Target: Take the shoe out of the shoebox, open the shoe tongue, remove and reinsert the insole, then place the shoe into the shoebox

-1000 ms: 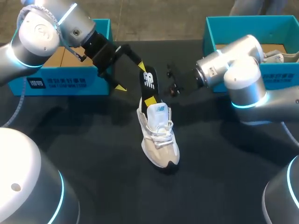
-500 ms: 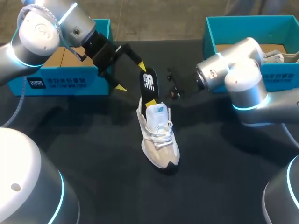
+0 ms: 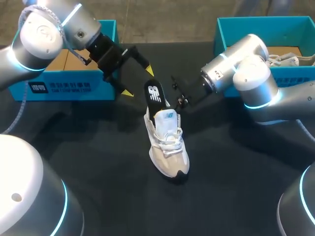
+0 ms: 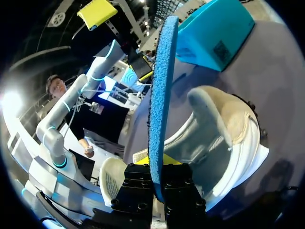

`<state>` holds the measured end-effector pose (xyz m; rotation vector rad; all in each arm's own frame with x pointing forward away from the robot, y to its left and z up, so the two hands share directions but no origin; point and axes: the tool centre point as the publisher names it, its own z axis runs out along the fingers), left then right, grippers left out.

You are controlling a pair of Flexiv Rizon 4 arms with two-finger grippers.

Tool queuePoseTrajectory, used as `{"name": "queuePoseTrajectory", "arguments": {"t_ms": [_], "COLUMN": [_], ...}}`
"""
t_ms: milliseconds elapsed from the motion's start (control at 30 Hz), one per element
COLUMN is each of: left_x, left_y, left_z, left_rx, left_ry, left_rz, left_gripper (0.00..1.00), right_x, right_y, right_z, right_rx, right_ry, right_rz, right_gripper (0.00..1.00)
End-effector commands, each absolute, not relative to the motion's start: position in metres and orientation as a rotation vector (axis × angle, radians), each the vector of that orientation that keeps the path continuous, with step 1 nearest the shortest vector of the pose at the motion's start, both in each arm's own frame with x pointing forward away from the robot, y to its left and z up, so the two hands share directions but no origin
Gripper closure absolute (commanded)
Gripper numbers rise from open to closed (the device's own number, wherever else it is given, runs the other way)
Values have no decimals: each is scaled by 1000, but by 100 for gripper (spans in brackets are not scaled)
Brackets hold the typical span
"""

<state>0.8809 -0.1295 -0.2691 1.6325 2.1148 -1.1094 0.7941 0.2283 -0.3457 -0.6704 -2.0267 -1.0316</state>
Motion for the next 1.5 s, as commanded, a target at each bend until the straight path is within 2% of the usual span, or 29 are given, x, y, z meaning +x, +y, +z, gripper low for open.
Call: {"name": "queuePoseTrajectory", "arguments": {"t_ms": [33, 100, 200, 400, 533, 867, 933, 967, 1000, 1033, 1500], "left_x": [883, 883, 883, 883, 882, 881, 880, 880, 880, 880, 874], "left_y": [-132, -132, -133, -132, -130, -130, -130, -130, -131, -131, -131], "left_z": [-270, -270, -270, -269, -269, -268, -267, -267, -266, -266, -269], "left_rx": [1640, 1641, 1641, 1637, 1632, 1637, 1639, 1641, 1643, 1644, 1648], "left_ry": [2114, 2112, 2111, 2108, 2110, 2115, 2114, 2113, 2112, 2112, 2121], "left_rz": [-1115, -1117, -1117, -1118, -1116, -1108, -1106, -1104, -1104, -1103, -1099], "left_gripper": [0, 0, 0, 0, 0, 0, 0, 0, 0, 0, 0], "right_x": [788, 790, 795, 802, 804, 810, 813, 816, 817, 818, 803], "right_y": [228, 230, 230, 227, 226, 222, 225, 226, 226, 227, 223], "right_z": [-347, -344, -337, -327, -323, -332, -332, -333, -335, -336, -348], "right_rx": [-681, -680, -677, -665, -674, -698, -692, -689, -688, -690, -736], "right_ry": [-2025, -2036, -2062, -2102, -2113, -2090, -2087, -2075, -2067, -2061, -1968], "right_rz": [-1036, -1043, -1054, -1067, -1093, -1149, -1152, -1143, -1131, -1118, -971], "right_gripper": [100, 86, 80, 78, 71, 73, 78, 85, 98, 100, 100]}}
